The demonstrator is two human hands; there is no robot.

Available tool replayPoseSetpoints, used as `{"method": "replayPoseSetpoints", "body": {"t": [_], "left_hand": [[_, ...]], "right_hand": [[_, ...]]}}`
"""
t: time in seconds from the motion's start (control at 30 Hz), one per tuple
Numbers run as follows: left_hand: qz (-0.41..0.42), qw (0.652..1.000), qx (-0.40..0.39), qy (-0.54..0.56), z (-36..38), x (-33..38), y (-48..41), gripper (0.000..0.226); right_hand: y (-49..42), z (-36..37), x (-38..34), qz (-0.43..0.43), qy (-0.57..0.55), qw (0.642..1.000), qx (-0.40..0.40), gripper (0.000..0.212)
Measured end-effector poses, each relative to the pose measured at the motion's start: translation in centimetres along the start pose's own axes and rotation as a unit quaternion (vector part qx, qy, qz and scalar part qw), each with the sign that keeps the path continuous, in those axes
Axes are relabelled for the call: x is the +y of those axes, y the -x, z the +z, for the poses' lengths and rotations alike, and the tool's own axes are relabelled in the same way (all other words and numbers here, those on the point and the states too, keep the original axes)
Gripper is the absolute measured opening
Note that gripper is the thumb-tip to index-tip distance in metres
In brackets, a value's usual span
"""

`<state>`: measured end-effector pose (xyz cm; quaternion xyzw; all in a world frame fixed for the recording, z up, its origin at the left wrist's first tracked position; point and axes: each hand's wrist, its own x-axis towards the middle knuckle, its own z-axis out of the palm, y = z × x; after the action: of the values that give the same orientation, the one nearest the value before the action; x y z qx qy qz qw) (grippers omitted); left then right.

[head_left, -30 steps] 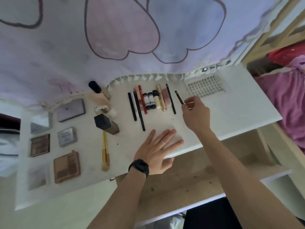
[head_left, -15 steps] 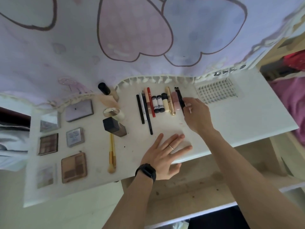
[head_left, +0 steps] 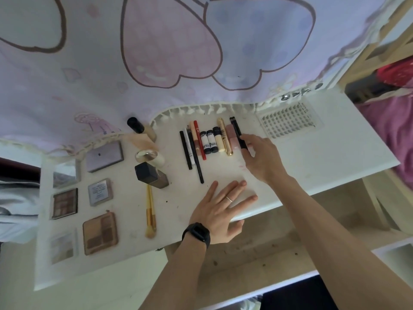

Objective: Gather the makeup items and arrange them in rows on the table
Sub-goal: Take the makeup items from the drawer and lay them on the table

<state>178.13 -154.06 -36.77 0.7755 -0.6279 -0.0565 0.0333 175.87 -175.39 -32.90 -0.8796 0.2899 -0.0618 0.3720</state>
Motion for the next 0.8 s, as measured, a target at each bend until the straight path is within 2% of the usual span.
{"method": "replayPoseSetpoints", "body": {"t": [0.1, 0.2, 0.37, 0.53, 0.67, 0.8], "left_hand": [[-0.002, 1.000, 0.005, 0.008, -0.1, 0.1, 0.0, 0.077], [0.006, 1.000, -0.008, 0.009, -0.1, 0.0, -0.1, 0.077], [0.009, 0.999, -0.037, -0.001, -0.6, 0.0, -0.1, 0.078], [0.006, 0.999, -0.047, -0.003, -0.7, 0.0, 0.1, 0.073], [0.013, 0.999, -0.051, -0.007, -0.8, -0.2, 0.1, 0.073], [0.021, 0.999, -0.040, -0.003, -1.2, 0.0, 0.1, 0.072]], "right_hand": [[1.1, -1.4, -0.8, 0.043, -0.090, 0.995, 0.025, 0.035], [4.8, -3.2, -0.9, 0.121, -0.198, 0.967, 0.110, 0.024], [16.2, -4.7, 0.7, 0.244, -0.271, 0.893, 0.264, 0.017], [25.7, -1.2, 2.5, 0.380, -0.276, 0.802, 0.370, 0.013], [28.7, 3.6, 3.7, 0.453, -0.334, 0.731, 0.386, 0.006], [28.2, 7.9, 4.8, 0.536, -0.492, 0.610, 0.314, 0.025]]}}
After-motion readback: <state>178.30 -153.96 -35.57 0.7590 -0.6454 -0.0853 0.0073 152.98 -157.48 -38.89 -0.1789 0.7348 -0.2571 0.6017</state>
